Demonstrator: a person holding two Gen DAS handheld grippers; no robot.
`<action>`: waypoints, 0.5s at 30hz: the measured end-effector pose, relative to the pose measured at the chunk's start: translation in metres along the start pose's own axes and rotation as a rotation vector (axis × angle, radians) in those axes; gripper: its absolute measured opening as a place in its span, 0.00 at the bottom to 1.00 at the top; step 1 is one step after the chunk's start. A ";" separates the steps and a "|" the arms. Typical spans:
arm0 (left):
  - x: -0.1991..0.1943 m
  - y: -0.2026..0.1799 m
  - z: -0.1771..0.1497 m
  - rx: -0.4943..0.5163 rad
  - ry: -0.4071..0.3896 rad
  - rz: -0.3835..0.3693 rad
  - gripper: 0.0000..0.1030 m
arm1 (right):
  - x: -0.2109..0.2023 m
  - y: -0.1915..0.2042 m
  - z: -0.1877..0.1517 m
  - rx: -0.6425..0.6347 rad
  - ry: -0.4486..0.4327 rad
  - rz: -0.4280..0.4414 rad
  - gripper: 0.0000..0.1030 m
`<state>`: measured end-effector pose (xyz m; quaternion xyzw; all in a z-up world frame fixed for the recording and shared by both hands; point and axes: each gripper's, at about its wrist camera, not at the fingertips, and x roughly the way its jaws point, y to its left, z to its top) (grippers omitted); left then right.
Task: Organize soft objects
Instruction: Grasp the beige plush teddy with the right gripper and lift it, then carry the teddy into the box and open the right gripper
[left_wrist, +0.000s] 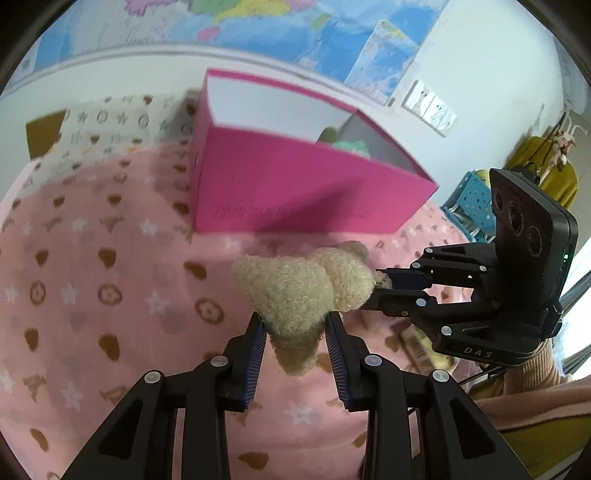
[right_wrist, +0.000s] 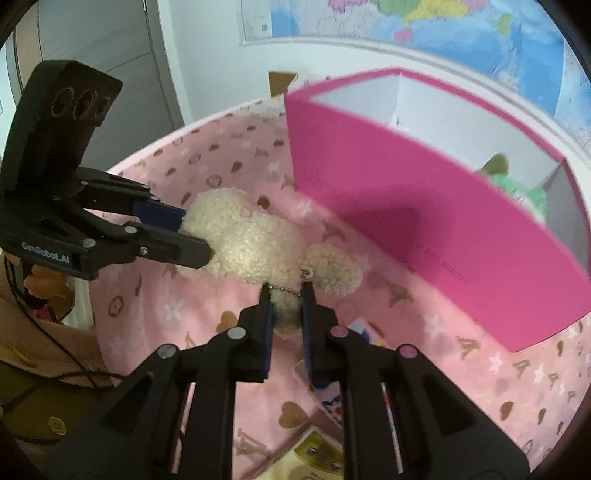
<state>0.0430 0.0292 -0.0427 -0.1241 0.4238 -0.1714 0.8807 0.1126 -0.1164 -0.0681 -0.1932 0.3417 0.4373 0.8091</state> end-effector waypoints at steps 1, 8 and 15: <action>-0.002 -0.002 0.004 0.009 -0.009 -0.002 0.32 | -0.006 -0.001 0.003 -0.002 -0.015 -0.009 0.14; -0.022 -0.020 0.041 0.086 -0.096 -0.011 0.32 | -0.044 -0.014 0.024 0.010 -0.115 -0.055 0.14; -0.029 -0.028 0.082 0.139 -0.161 0.011 0.32 | -0.057 -0.031 0.054 0.023 -0.183 -0.087 0.14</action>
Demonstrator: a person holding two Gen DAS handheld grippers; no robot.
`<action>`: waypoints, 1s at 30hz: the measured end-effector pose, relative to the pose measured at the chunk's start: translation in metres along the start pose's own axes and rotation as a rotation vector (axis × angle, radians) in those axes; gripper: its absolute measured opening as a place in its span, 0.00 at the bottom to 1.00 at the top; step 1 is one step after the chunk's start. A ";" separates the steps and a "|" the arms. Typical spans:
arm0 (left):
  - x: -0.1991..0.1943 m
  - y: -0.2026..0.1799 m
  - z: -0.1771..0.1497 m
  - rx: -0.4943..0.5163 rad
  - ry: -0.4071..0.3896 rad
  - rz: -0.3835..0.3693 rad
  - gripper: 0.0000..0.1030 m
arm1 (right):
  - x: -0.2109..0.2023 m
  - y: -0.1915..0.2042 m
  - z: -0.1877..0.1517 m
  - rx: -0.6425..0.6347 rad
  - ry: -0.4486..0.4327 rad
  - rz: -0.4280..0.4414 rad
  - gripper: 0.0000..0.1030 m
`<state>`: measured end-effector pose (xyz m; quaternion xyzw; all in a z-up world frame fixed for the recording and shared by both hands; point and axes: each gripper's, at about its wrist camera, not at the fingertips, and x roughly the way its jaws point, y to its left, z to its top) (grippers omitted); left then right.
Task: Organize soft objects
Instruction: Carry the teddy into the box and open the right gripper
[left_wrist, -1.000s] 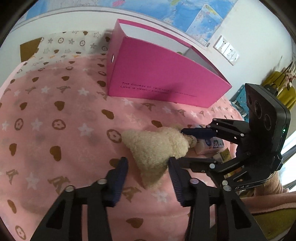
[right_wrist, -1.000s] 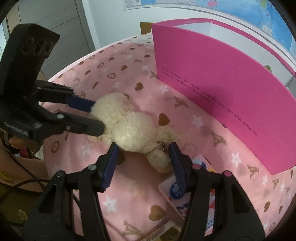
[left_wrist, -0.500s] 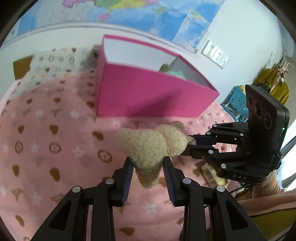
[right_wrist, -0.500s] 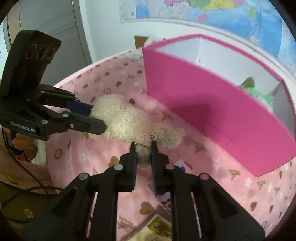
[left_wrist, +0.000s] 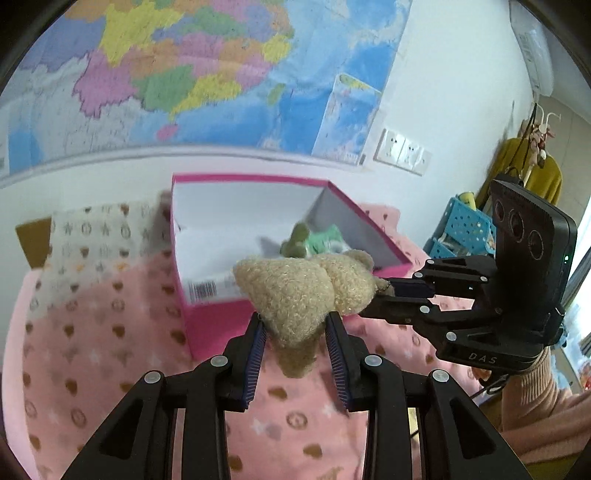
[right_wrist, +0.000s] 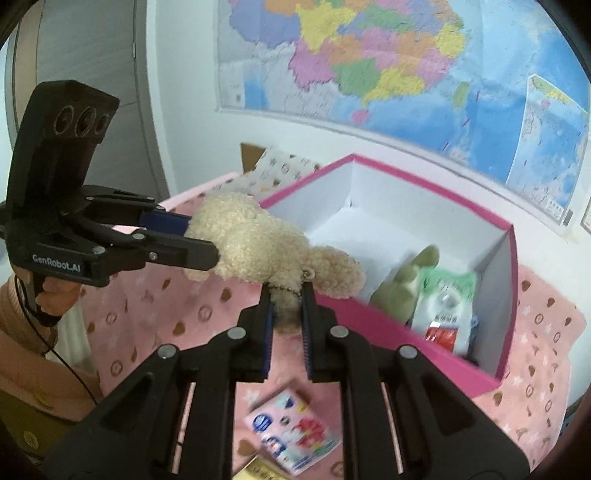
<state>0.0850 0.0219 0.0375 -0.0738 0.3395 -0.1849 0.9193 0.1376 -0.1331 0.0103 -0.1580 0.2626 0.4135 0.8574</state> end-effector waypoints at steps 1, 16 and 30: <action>0.002 0.003 0.005 -0.005 -0.002 -0.002 0.32 | 0.001 -0.003 0.004 0.005 -0.005 -0.006 0.14; 0.047 0.037 0.025 -0.055 0.047 0.110 0.32 | 0.062 -0.035 0.022 0.075 0.074 0.000 0.15; 0.039 0.038 0.017 -0.063 0.013 0.172 0.34 | 0.054 -0.052 0.009 0.203 0.049 0.085 0.37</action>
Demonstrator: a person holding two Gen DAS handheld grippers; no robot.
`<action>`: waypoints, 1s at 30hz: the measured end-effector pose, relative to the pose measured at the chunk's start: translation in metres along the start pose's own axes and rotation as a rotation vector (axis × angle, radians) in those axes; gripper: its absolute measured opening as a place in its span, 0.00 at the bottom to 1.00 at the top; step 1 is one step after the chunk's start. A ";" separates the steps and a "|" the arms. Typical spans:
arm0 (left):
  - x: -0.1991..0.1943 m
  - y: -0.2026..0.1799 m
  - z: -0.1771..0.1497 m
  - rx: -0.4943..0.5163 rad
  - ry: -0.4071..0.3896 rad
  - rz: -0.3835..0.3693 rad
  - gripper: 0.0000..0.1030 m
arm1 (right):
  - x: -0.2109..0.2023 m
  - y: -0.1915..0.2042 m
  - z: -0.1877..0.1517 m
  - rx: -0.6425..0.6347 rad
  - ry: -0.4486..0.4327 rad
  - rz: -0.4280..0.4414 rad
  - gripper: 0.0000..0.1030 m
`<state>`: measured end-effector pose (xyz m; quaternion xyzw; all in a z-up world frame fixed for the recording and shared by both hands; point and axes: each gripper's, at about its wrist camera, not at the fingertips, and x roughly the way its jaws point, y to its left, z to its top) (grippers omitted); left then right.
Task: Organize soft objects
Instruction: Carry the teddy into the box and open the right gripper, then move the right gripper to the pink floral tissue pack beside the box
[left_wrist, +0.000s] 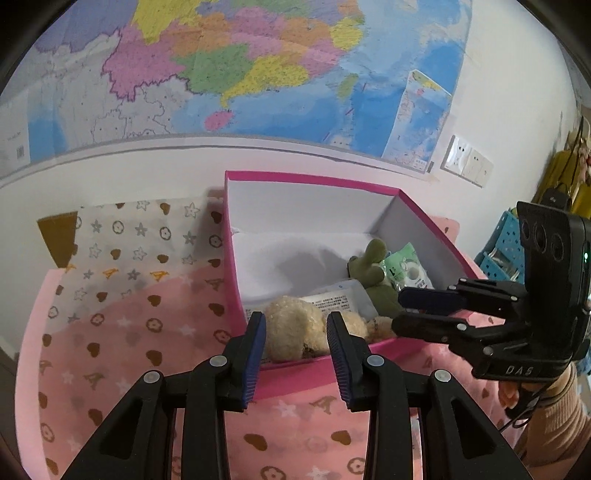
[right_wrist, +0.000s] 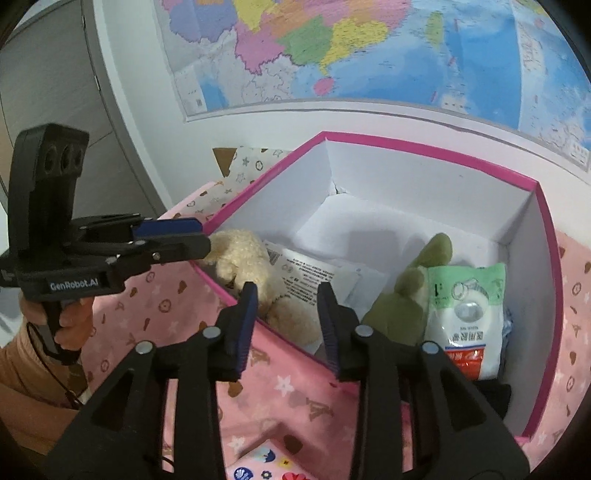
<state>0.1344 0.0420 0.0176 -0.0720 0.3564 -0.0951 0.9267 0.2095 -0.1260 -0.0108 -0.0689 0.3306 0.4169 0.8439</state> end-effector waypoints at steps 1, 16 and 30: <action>-0.002 -0.003 -0.001 0.007 -0.005 0.007 0.34 | -0.001 -0.001 0.000 0.005 -0.002 0.008 0.37; -0.028 -0.038 -0.013 0.096 -0.061 0.011 0.48 | -0.044 -0.002 -0.015 0.092 -0.077 0.118 0.42; -0.020 -0.052 -0.048 0.060 0.016 -0.078 0.50 | -0.071 -0.016 -0.062 0.209 -0.060 0.091 0.45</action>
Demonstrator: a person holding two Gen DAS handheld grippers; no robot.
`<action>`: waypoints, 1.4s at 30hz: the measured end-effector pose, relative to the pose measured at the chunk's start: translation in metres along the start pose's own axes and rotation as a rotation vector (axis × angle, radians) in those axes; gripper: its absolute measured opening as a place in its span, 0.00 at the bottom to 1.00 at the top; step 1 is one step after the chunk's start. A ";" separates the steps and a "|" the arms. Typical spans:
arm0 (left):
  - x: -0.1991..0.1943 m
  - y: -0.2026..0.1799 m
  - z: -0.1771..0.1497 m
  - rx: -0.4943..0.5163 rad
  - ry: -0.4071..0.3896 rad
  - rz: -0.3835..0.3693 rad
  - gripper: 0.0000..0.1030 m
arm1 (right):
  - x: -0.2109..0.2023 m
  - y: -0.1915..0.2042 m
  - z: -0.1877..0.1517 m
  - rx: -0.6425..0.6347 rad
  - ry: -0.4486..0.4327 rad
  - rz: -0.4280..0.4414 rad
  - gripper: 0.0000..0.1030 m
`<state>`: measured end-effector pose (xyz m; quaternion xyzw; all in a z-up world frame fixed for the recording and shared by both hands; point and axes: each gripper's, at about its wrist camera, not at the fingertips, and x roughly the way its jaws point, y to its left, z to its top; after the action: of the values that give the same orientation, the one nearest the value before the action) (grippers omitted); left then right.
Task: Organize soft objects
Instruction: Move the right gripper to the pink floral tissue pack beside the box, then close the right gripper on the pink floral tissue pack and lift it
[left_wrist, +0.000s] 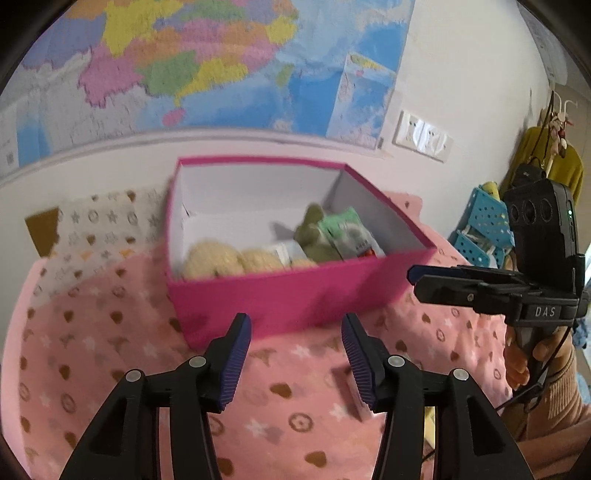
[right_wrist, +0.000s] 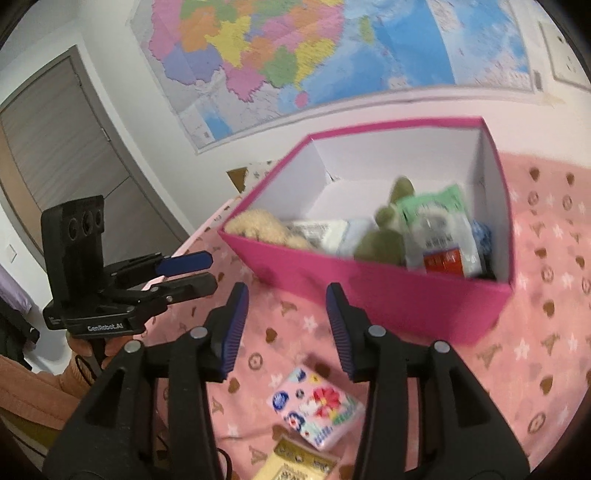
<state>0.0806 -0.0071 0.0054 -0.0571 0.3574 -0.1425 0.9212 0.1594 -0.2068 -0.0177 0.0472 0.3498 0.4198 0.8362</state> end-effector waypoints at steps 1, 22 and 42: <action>0.002 -0.001 -0.003 -0.002 0.010 -0.008 0.50 | -0.001 -0.003 -0.005 0.013 0.009 -0.004 0.44; 0.047 -0.035 -0.052 -0.029 0.197 -0.170 0.49 | 0.003 -0.031 -0.075 0.190 0.127 -0.041 0.45; 0.064 -0.045 -0.063 -0.051 0.265 -0.250 0.32 | 0.016 -0.020 -0.086 0.180 0.146 -0.074 0.40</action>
<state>0.0733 -0.0693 -0.0725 -0.1052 0.4692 -0.2531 0.8395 0.1251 -0.2264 -0.0983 0.0784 0.4475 0.3581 0.8157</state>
